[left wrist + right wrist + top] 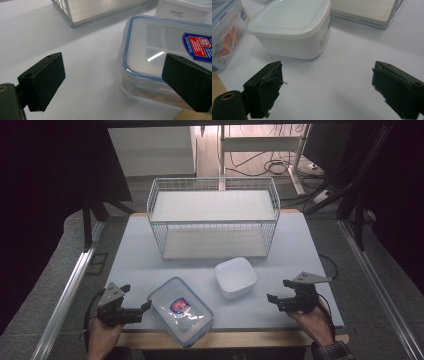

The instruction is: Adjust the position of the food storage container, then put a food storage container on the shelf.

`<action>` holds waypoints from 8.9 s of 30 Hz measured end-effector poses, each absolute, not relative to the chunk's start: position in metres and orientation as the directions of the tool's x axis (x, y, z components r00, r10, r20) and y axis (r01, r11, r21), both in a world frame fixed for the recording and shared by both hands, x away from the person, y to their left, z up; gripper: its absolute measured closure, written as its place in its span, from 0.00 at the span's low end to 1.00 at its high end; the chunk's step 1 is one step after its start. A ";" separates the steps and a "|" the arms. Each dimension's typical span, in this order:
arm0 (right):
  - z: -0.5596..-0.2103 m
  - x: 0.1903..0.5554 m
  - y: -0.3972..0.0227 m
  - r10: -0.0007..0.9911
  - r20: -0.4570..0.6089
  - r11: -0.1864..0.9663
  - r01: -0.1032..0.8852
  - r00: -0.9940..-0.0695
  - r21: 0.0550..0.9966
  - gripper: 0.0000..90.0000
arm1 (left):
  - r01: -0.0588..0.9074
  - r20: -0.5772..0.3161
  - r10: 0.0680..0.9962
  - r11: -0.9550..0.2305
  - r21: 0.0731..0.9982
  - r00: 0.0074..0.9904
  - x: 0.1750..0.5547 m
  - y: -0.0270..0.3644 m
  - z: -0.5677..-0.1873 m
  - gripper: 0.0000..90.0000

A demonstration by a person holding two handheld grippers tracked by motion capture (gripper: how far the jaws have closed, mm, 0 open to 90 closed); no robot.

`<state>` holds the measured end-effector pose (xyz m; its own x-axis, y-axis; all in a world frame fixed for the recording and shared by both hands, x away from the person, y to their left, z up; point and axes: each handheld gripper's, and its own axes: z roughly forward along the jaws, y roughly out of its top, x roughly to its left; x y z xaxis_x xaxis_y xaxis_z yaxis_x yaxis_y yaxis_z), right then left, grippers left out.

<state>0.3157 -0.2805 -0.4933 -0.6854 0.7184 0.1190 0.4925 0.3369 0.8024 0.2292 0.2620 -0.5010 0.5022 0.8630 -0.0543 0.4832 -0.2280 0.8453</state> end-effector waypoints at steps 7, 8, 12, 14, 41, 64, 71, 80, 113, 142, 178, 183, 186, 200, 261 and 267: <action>-0.491 0.315 -0.277 0.695 0.141 0.348 0.501 -0.705 0.793 0.30 | 0.498 -0.109 0.865 -0.175 0.849 0.490 0.229 0.270 -0.506 0.06; -0.491 0.316 -0.277 0.691 0.143 0.349 0.501 -0.708 0.792 0.30 | 0.497 -0.106 0.867 -0.175 0.850 0.487 0.229 0.271 -0.507 0.06; -0.491 0.317 -0.273 0.684 0.122 0.383 0.496 -0.720 0.779 0.32 | 0.504 -0.102 0.872 -0.177 0.845 0.478 0.230 0.271 -0.511 0.06; -0.491 0.316 -0.271 0.685 0.110 0.394 0.493 -0.720 0.776 0.33 | 0.506 -0.098 0.878 -0.176 0.844 0.469 0.230 0.272 -0.513 0.06; -0.455 0.342 -0.163 0.460 0.021 0.569 0.312 -0.888 0.761 0.99 | 0.487 -0.048 0.889 -0.204 0.849 0.455 0.233 0.273 -0.519 0.03; -0.476 0.371 -0.086 0.389 -0.080 0.687 0.231 -0.918 0.689 1.00 | 0.466 -0.014 0.883 -0.234 0.854 0.468 0.232 0.272 -0.519 0.03; -0.475 0.380 -0.111 0.463 -0.083 0.663 0.282 -0.883 0.694 0.99 | 0.468 -0.026 0.882 -0.225 0.854 0.470 0.233 0.273 -0.520 0.03; -0.474 0.389 -0.152 0.549 -0.056 0.610 0.354 -0.834 0.709 1.00 | 0.487 -0.051 0.882 -0.209 0.848 0.468 0.234 0.274 -0.520 0.04; -0.469 0.381 -0.262 0.741 -0.066 0.486 0.466 -0.668 0.739 0.95 | 0.551 -0.068 0.880 -0.232 0.802 0.470 0.231 0.273 -0.516 0.21; -0.504 0.261 -0.158 0.354 0.198 0.589 0.382 -0.914 0.712 0.99 | 0.636 -0.091 0.864 -0.290 0.715 0.496 0.253 0.246 -0.525 0.99; -0.498 0.302 -0.204 0.646 0.060 0.531 0.504 -0.761 0.681 0.97 | 0.611 -0.184 0.742 -0.355 0.708 0.644 0.258 0.168 -0.519 0.96; -0.495 0.297 -0.205 0.621 0.079 0.540 0.498 -0.780 0.679 0.99 | 0.615 -0.196 0.739 -0.350 0.706 0.645 0.257 0.168 -0.519 0.98; -0.494 0.304 -0.204 0.628 0.062 0.537 0.490 -0.775 0.687 0.99 | 0.616 -0.196 0.735 -0.357 0.702 0.649 0.256 0.166 -0.519 0.99; -0.491 0.328 -0.204 0.658 0.022 0.521 0.477 -0.752 0.708 0.97 | 0.588 -0.134 0.745 -0.388 0.709 0.653 0.256 0.165 -0.515 0.89; -0.470 0.318 -0.200 0.593 0.172 0.464 0.509 -0.787 0.725 0.22 | 0.580 -0.236 0.695 -0.310 0.754 0.679 0.272 0.163 -0.491 0.10; -0.478 0.332 -0.195 0.590 0.226 0.466 0.556 -0.775 0.689 0.17 | 0.645 -0.310 0.676 -0.318 0.695 0.668 0.301 0.154 -0.499 0.09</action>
<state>0.3322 -0.1950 -0.4779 -0.7749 0.5903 0.2260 0.5556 0.4657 0.6888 0.3010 0.1543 -0.4989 0.6680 0.6765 -0.3101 0.6449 -0.3182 0.6949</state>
